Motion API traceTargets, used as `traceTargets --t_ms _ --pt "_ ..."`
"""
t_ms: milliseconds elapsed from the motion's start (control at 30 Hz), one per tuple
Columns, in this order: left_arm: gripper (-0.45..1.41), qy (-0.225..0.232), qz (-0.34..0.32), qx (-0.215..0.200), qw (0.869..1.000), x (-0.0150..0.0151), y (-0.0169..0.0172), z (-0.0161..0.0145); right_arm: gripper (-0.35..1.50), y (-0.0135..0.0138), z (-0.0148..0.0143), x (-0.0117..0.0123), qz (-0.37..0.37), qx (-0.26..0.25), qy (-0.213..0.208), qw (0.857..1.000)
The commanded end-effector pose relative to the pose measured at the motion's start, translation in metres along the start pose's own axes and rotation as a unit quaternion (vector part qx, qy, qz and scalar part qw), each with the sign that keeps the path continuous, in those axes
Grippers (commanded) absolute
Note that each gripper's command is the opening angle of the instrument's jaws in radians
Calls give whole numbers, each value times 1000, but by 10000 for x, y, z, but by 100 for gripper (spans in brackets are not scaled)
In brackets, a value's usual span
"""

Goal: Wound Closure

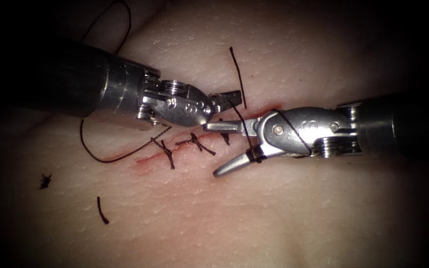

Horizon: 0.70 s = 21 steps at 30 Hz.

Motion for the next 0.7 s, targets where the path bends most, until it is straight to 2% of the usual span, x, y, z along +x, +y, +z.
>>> traceTargets --t_ms 33,167,267,367,400,500,700 --pt "-45 1 1 0 1000 0 5 7 66 -2 4 -7 5 1 10 1000" --pt "-45 1 7 2 1000 -1 14 10 66 -2 7 -7 8 4 41 999" --pt "-45 5 6 2 1000 -2 24 10 57 1 8 -6 16 2 63 998" --pt "-45 11 0 0 1000 -6 37 7 57 3 6 -6 24 -4 96 995" --pt "-45 12 0 0 1000 -9 42 6 51 4 5 -7 27 -5 105 994" --pt "-45 17 -3 -3 1000 -19 55 -4 42 8 -1 -10 30 -8 111 993" --pt "-45 21 -8 -7 1000 -27 68 -17 37 15 -3 -12 31 -15 110 993"
